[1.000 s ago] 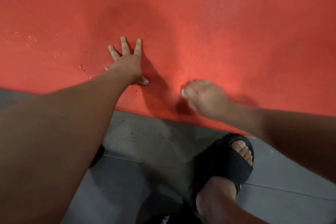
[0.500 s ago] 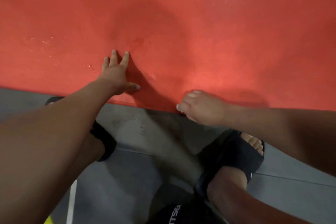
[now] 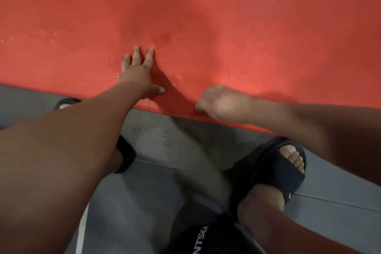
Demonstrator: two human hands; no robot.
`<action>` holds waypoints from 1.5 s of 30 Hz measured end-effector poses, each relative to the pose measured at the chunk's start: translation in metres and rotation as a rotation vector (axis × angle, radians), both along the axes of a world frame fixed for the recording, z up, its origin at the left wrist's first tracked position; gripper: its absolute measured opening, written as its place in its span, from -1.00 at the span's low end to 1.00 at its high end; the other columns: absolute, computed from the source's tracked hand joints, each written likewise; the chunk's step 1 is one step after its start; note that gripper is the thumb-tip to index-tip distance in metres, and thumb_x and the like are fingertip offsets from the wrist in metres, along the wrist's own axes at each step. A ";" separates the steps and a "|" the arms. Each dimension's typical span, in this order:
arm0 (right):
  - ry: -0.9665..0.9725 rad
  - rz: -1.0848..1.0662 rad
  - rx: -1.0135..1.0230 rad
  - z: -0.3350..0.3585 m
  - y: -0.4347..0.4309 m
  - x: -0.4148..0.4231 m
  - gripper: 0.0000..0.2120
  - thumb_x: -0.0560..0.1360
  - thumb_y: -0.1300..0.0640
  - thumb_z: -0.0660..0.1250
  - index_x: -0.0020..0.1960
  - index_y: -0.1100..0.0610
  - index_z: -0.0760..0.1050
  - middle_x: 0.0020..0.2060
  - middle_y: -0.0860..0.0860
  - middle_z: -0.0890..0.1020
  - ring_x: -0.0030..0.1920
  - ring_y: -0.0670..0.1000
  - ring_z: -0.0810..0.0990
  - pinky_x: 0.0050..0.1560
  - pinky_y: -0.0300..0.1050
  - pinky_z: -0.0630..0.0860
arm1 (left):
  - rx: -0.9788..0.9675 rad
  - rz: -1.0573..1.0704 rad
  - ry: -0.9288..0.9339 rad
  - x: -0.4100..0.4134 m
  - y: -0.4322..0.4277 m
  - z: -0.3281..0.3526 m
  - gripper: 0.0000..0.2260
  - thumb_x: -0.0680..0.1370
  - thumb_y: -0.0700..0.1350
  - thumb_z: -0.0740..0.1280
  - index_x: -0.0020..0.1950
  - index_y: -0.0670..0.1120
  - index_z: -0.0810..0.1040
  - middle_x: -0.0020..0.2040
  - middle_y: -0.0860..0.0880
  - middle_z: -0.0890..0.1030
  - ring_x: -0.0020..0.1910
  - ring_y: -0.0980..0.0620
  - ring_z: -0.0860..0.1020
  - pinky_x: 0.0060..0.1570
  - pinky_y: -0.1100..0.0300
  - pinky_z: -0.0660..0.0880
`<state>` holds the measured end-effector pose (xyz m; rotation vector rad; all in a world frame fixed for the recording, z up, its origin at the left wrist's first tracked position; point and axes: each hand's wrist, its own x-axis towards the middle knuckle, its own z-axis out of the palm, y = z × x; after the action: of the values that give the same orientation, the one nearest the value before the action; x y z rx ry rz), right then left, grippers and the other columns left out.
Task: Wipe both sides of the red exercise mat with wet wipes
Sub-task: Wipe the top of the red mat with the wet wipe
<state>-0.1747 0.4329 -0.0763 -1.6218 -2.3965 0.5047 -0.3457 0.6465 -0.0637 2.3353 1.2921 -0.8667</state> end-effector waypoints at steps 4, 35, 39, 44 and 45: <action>-0.034 -0.517 0.029 0.000 0.033 0.029 -0.95 0.52 0.22 0.33 -0.07 0.21 0.50 -0.22 0.25 0.58 -0.21 0.30 0.58 -0.15 0.12 0.50 | 0.005 0.002 -0.003 0.001 0.002 -0.002 0.18 0.34 0.18 0.61 0.64 0.19 -0.23 0.64 -0.04 -0.32 0.62 -0.27 -0.18 0.53 -0.30 0.10; 0.009 -0.093 -0.114 0.015 0.026 -0.042 -0.88 0.58 0.12 0.21 -0.01 0.12 0.50 -0.18 0.10 0.57 -0.16 0.18 0.56 -0.13 0.03 0.50 | -0.092 -0.079 -0.002 -0.009 0.021 0.007 0.11 0.41 0.14 0.57 0.64 0.21 -0.22 0.65 -0.10 -0.29 0.62 -0.29 -0.14 0.58 -0.04 -0.05; -0.117 -0.022 0.001 0.004 0.046 -0.025 -0.90 0.54 0.13 0.27 0.00 0.12 0.53 -0.18 0.10 0.60 -0.15 0.18 0.58 -0.13 0.02 0.48 | -0.057 -0.077 0.013 -0.011 0.015 0.009 0.09 0.43 0.06 0.58 0.62 0.28 -0.23 0.65 0.00 -0.29 0.63 -0.22 -0.12 0.56 -0.15 0.11; -0.080 -0.502 0.028 0.004 0.071 -0.018 -0.93 0.47 0.22 0.37 -0.07 0.16 0.50 -0.24 0.16 0.60 -0.21 0.24 0.58 -0.21 0.05 0.46 | -0.021 -0.003 0.017 -0.008 0.005 0.020 0.05 0.46 0.02 0.56 0.60 0.36 -0.22 0.64 0.16 -0.28 0.63 -0.08 -0.13 0.46 -0.23 0.29; -0.056 -0.405 0.008 0.006 0.064 -0.029 -0.92 0.45 0.23 0.38 -0.07 0.16 0.51 -0.24 0.15 0.59 -0.22 0.23 0.58 -0.21 0.04 0.48 | -0.021 0.002 0.015 -0.008 0.006 0.022 0.05 0.46 0.02 0.56 0.59 0.36 -0.22 0.64 0.17 -0.27 0.63 -0.07 -0.12 0.44 -0.24 0.30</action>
<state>-0.2042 0.4973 -0.0699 -2.0679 -2.0173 0.3770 -0.3534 0.6522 -0.0420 2.3155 1.2843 -0.8945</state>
